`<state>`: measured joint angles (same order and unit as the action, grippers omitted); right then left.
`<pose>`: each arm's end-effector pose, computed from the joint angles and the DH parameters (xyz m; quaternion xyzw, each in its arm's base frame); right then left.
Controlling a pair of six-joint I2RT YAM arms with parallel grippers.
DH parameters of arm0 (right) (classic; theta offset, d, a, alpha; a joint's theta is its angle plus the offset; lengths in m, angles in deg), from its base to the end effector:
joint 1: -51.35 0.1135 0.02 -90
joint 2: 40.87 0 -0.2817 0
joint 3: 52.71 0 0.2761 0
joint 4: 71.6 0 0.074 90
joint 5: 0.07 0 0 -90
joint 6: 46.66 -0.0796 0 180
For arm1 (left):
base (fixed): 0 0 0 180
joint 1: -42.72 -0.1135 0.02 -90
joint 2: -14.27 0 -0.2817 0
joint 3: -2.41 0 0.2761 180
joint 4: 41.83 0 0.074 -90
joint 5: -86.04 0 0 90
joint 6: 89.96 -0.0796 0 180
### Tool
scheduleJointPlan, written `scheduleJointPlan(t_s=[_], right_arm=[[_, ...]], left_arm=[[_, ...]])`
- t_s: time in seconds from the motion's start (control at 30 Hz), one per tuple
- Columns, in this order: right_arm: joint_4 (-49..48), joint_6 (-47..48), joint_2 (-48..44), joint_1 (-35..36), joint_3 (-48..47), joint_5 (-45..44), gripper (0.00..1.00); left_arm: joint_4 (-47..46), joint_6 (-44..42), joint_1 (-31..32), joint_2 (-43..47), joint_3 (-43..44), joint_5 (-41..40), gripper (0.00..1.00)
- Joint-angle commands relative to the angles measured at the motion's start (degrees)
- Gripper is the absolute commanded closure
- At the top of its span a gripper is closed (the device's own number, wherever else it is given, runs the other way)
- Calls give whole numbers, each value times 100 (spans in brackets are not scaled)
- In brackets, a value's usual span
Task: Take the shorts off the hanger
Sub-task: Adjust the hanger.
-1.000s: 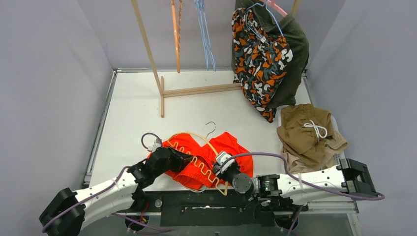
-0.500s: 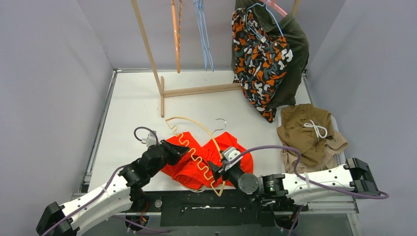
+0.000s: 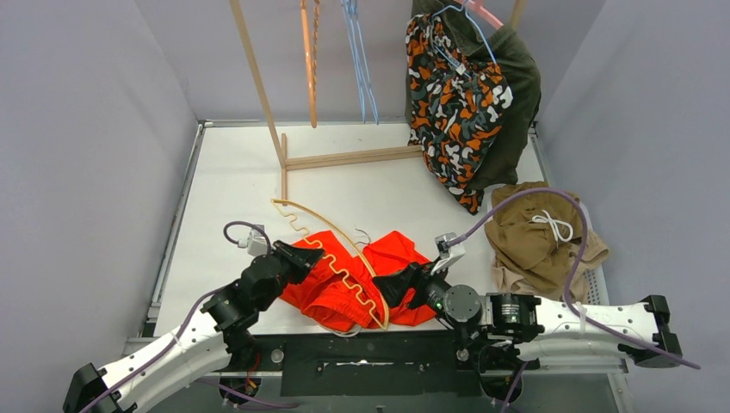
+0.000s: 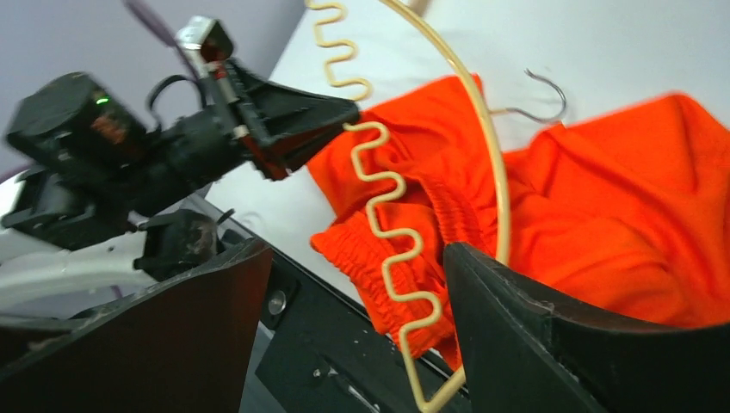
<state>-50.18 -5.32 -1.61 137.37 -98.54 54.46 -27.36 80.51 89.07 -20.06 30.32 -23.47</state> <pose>0.0607 0.2066 0.2878 -0.0658 0.7746 0.4430 0.4466 0.1580 -0.1271 0.1884 -0.3300 0.7478 -0.4374 0.3750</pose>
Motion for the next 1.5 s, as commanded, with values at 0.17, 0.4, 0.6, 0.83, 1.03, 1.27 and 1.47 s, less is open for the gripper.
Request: scheduleJointPlan(t_s=[0.17,0.4,0.6,0.83,1.03,1.27,1.47], right_arm=[[-1100,-3138,215,-1099,1715,1712,31],[-2675,-3351,1533,-1312,1854,2764,41],[-4614,-3415,2428,-1378,1897,3443,60],[-4338,-3041,2006,-1369,1467,3371,71],[-3992,-2993,1352,-1359,1475,3046,69],[-4252,-3827,1536,-1352,1754,2503,57],[-5937,-3550,2088,-1350,1987,2298,78]], left_arm=[[599,267,-3,669,-221,-144,100],[1025,347,-16,1182,-477,-194,100],[1073,339,-3,1192,-516,-175,100],[1083,303,-3,1211,-537,-159,100],[1006,313,-3,1298,-660,-55,100],[798,350,-3,1315,-865,239,100],[694,408,-3,1325,-1049,418,100]])
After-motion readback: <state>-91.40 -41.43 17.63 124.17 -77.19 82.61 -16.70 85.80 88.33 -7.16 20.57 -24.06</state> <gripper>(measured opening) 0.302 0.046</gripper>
